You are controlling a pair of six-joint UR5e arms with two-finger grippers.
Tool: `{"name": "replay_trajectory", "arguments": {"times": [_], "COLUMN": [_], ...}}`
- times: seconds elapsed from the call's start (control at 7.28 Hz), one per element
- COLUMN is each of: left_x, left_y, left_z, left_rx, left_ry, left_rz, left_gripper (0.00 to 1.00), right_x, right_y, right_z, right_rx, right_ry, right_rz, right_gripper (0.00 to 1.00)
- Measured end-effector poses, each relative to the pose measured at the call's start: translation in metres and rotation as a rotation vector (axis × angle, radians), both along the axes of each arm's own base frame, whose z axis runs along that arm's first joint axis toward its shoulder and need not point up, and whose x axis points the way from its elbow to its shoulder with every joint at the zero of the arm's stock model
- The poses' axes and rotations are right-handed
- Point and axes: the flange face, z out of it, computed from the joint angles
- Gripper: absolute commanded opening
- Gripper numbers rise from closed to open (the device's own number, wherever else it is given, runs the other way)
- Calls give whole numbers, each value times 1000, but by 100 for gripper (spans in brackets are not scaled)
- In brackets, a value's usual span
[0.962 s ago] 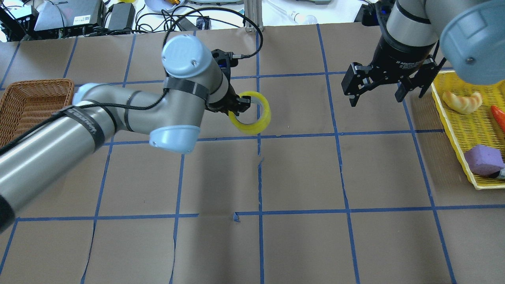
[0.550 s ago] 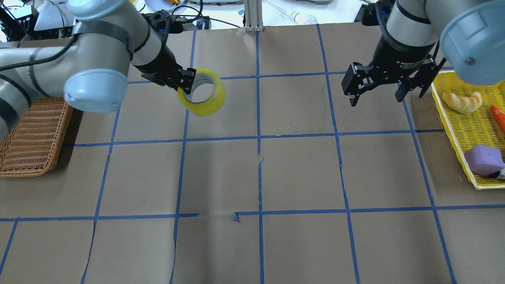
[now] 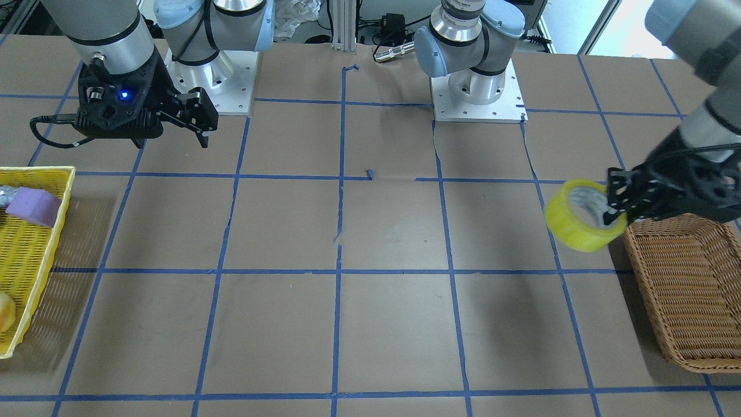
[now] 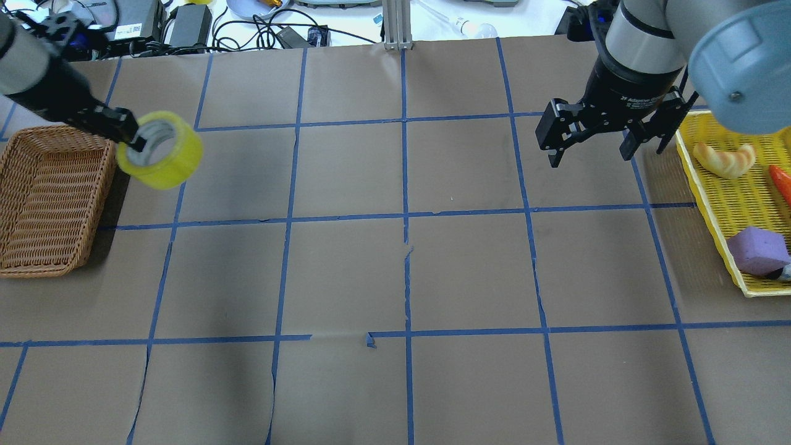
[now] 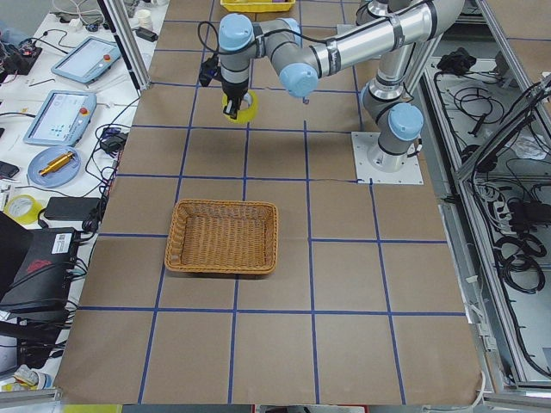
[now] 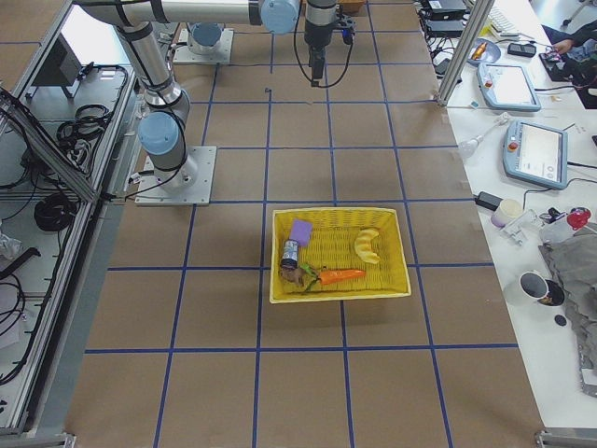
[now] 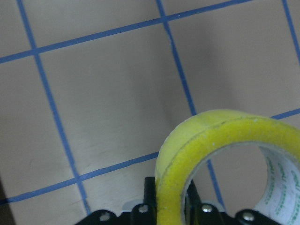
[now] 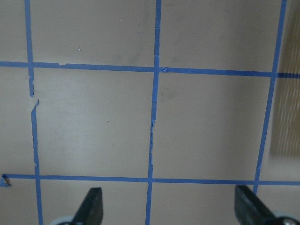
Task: Transfer tape with both arms
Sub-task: 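Lift the tape roll with the left gripper toward the wicker basket, then lower the tape roll into the wicker basket and open the left gripper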
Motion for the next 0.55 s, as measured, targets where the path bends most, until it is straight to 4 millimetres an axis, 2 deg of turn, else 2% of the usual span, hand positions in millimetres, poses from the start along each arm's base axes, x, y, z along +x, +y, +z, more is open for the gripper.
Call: {"name": "replay_trajectory", "arguments": {"times": [0.14,0.27,0.41,0.55], "left_x": [80,148,197,233], "left_y": [13,21,19,7], "left_z": [-13,-27,-40,-59], "left_rx": [6,0,-2,14], "left_ry": [0,-18,-52,-73], "left_rz": [14,53,81,102], "left_gripper": [0,0,0,0], "right_x": [0,0,0,-1], "right_y": [0,0,0,0], "right_z": [0,-1,-2,-2], "right_rx": [1,2,3,3], "right_ry": [1,3,5,7], "right_rz": [-2,-4,-5,-7], "right_gripper": [100,100,100,100]}}
